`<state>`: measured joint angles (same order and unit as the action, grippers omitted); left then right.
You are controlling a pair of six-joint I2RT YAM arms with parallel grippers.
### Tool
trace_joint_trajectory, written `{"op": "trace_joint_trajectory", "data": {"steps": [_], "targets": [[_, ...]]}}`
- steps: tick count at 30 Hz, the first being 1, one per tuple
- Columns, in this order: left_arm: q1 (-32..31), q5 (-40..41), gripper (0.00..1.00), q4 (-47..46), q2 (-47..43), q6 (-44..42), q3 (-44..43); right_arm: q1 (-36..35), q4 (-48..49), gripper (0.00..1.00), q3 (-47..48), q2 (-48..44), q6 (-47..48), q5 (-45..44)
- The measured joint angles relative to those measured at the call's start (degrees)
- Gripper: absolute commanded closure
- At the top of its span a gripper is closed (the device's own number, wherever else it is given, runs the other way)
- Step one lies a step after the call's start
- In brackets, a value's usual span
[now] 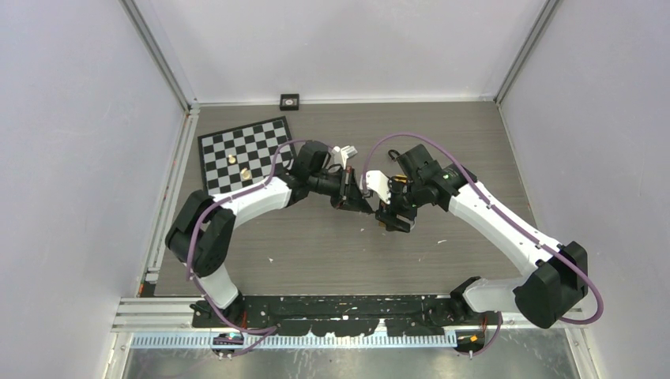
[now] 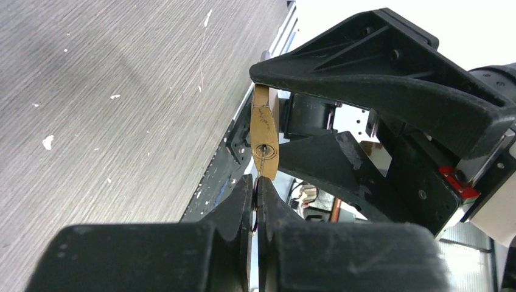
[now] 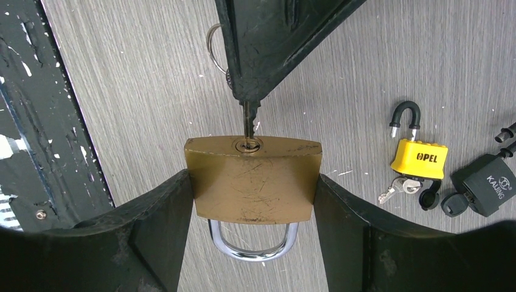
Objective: Unlock with the key
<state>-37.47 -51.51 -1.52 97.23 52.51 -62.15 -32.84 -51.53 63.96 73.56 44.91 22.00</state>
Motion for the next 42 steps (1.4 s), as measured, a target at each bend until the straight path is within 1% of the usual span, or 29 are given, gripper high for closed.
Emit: {"op": "trace_joint_trajectory", "data": {"steps": [4, 11, 15, 20, 27, 32, 35, 42], "targets": [[-0.1, -0.1, 1.0, 0.1, -0.9, -5.2, 0.0, 0.1, -0.2, 0.99, 0.0, 0.0, 0.2, 1.2], [-0.8, 1.5, 1.0, 1.6, -5.4, -17.6, 0.5, 1.5, -0.1, 1.0, 0.1, 0.0, 0.9, 6.9], [-0.8, 1.9, 1.0, 1.8, -6.3, -20.2, 0.5, 1.6, -0.1, 0.99, 0.1, 0.0, 1.1, 8.5], [-0.6, 1.9, 1.0, 1.8, -5.9, -18.1, 0.5, 1.6, -0.1, 1.0, 0.1, 0.0, 1.1, 8.6], [2.1, -0.7, 1.0, -1.9, -1.4, -6.0, 0.9, 1.6, 3.5, 1.0, -1.3, -0.1, 0.7, 5.7], [2.4, -1.1, 1.0, -4.9, -0.5, -0.3, 2.8, 1.6, 5.5, 1.0, -3.2, -1.0, 0.1, 3.9], [2.4, -1.7, 1.0, -6.6, -0.1, 1.6, 3.1, 1.6, 5.7, 1.0, -3.3, -1.6, 0.0, 3.4], [1.9, -2.6, 1.0, -8.2, -0.1, 0.6, 3.1, 1.6, 5.6, 1.0, -3.3, -1.6, 0.0, 3.2]]}}
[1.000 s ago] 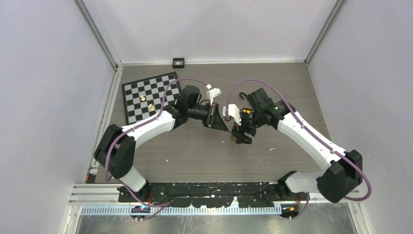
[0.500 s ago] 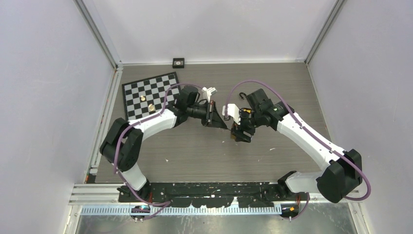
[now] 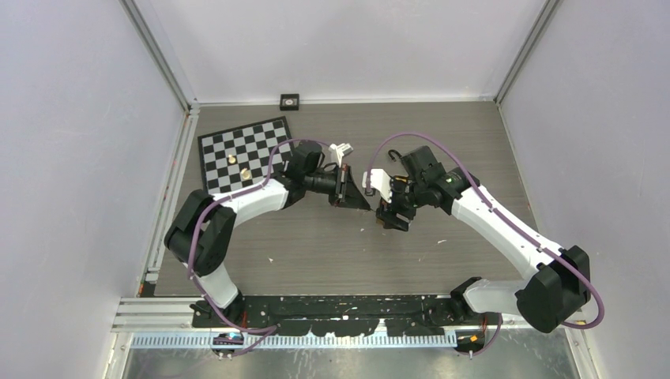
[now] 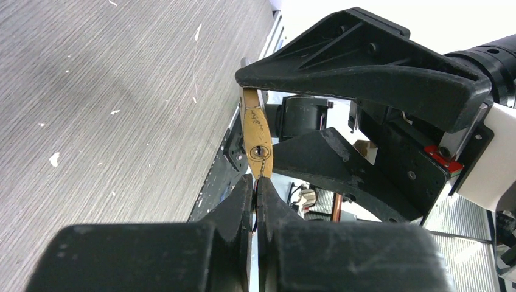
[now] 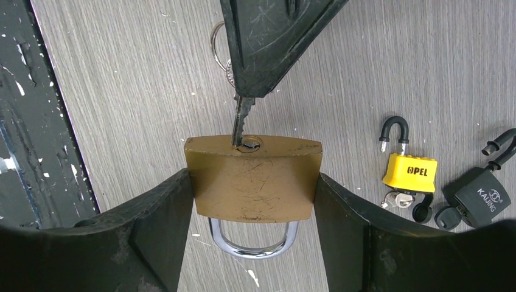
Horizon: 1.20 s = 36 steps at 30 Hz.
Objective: Unlock with the key
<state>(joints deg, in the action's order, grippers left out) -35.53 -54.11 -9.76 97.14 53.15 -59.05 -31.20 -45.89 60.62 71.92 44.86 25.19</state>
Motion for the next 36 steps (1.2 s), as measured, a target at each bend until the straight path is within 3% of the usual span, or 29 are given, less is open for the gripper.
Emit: {"op": "trace_joint_trajectory", "data": {"steps": [36], "targets": [[-0.3, -3.1, 1.0, -0.3, 0.0, -5.8, -0.1, 1.4, -4.0, 0.99, 0.0, 0.0, 5.3, 7.3]]}}
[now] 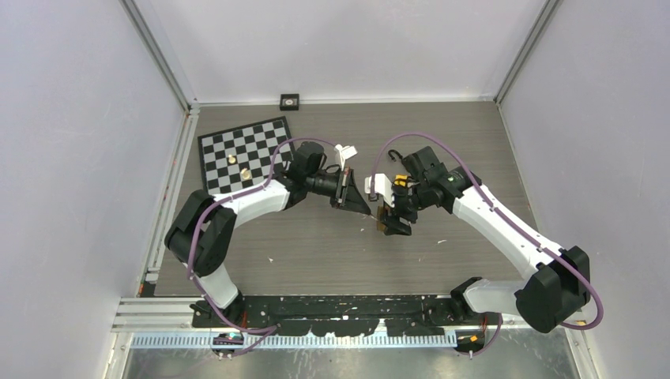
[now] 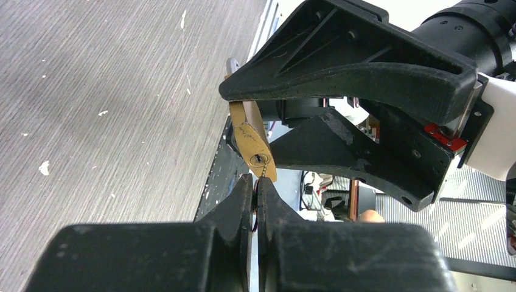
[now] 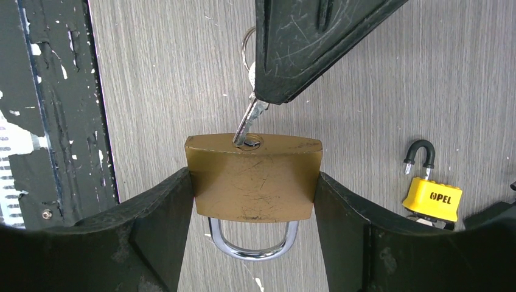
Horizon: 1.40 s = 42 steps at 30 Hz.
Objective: Unlock with the key
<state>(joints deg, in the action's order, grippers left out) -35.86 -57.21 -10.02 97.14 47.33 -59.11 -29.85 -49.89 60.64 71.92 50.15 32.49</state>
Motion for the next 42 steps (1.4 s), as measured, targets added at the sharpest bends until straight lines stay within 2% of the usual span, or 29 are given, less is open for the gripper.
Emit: {"op": "trace_joint_trajectory", "data": {"steps": [14, 25, 34, 42], "targets": [[0.3, 3.0, 1.0, 4.1, -1.6, -2.7, -0.8, 0.9, -0.5, 1.0, 0.2, 0.9, 0.5, 2.6], [0.3, 7.5, 1.0, 7.6, -10.9, -4.9, -0.7, 3.8, 1.6, 1.0, -0.6, -0.3, -0.7, 8.8], [-0.1, 9.7, 1.0, 19.6, -11.9, -7.9, -3.1, 4.6, 0.1, 0.99, -0.7, -0.7, 1.3, 14.0], [-2.0, 14.2, 1.0, 31.1, -11.9, -11.2, -9.6, 6.8, -1.9, 0.99, -0.7, -1.5, 4.2, 16.9]]}}
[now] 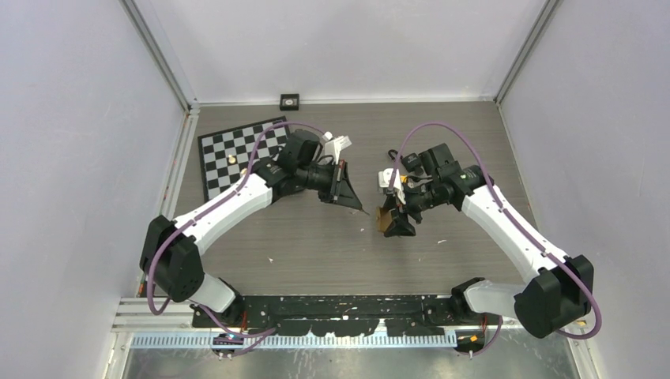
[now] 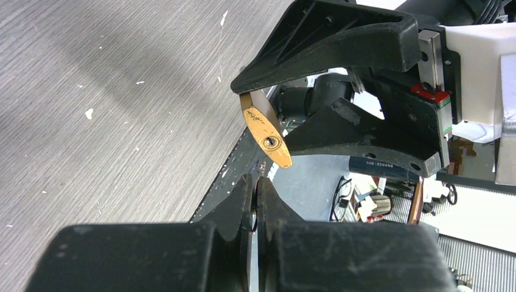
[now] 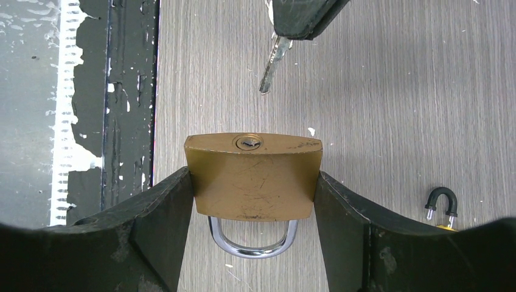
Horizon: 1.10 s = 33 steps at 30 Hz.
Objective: Unlock with the key
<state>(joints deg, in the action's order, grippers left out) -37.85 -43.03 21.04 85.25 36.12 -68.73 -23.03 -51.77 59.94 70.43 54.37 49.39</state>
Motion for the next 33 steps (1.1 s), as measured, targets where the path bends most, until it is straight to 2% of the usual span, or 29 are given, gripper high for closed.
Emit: {"op": "trace_joint_trajectory", "data": {"steps": [15, 33], "targets": [[-6.4, 5.2, 1.0, 8.7, 2.5, -0.3, -8.5, 1.0, -1.2, 1.0, 0.6, -0.9, 2.6, 2.0], [-6.8, 8.5, 1.0, 12.2, 4.2, -0.6, -10.8, 1.1, -1.6, 1.0, 0.6, -1.9, 2.8, 2.0]]}}
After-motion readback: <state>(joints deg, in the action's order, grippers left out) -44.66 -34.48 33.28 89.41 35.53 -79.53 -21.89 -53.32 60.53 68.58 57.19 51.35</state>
